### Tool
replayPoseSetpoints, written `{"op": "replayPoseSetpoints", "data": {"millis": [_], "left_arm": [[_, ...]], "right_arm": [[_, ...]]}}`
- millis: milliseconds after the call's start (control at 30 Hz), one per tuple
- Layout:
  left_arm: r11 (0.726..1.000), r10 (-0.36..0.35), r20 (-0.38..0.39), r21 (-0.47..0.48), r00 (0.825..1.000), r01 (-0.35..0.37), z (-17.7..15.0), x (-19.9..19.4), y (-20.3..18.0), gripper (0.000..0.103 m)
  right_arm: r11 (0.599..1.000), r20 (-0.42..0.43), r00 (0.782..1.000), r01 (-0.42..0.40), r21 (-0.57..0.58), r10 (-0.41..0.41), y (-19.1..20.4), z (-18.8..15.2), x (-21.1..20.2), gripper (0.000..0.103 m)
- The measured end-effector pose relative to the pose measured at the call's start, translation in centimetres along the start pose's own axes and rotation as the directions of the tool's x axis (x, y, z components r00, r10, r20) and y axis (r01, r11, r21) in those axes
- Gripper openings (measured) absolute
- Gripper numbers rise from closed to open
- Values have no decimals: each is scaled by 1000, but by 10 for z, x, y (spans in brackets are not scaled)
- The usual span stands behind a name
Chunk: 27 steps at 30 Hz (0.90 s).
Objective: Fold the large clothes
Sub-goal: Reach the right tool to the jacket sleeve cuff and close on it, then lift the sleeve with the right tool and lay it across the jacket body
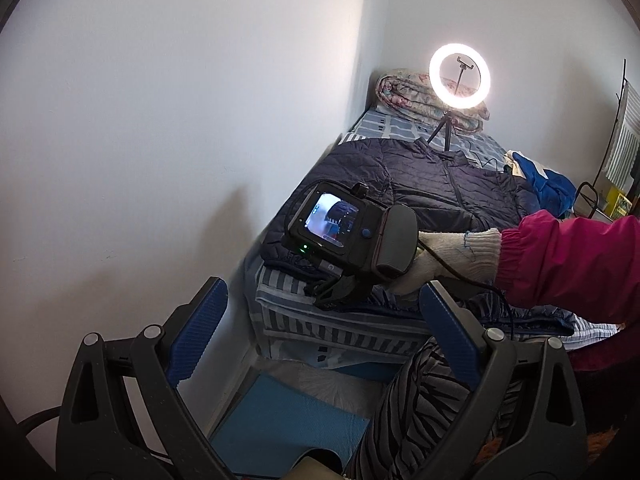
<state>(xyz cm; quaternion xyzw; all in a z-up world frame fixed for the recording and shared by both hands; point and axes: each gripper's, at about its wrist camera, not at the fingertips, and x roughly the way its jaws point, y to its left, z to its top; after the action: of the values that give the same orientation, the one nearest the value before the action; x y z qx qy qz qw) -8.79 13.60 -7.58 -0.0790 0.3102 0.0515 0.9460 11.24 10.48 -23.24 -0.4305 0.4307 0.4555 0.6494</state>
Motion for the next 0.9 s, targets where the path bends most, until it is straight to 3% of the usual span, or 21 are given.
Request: {"op": "replayPoseSetpoints", "data": {"millis": [233,367,500,633,900], "left_arm": [[1000,14,2,-1,1000,-14,2,4,-3,98],[1000,23,3,4,1000,-23,2,5,-5,98],[999,34,10,12,999,-34,3,5,-8,98],[999,41,13,24,999,-41,6,9,-14,98],[997,43,22,66,999,-44,16,21,-31,98]], "right_arm": [[992,39,995,-91,91,88,-16,0,-14,8],[954,129,974,-213,212,188,-47,-11,-35,7],[896,243,941,-309,320,238,-83,-31,-57,5],[827,338,916,-357,433,218,-124,-58,-76,4],[766,378,923,-291,573,69,-184,-107,-109,3]]}}
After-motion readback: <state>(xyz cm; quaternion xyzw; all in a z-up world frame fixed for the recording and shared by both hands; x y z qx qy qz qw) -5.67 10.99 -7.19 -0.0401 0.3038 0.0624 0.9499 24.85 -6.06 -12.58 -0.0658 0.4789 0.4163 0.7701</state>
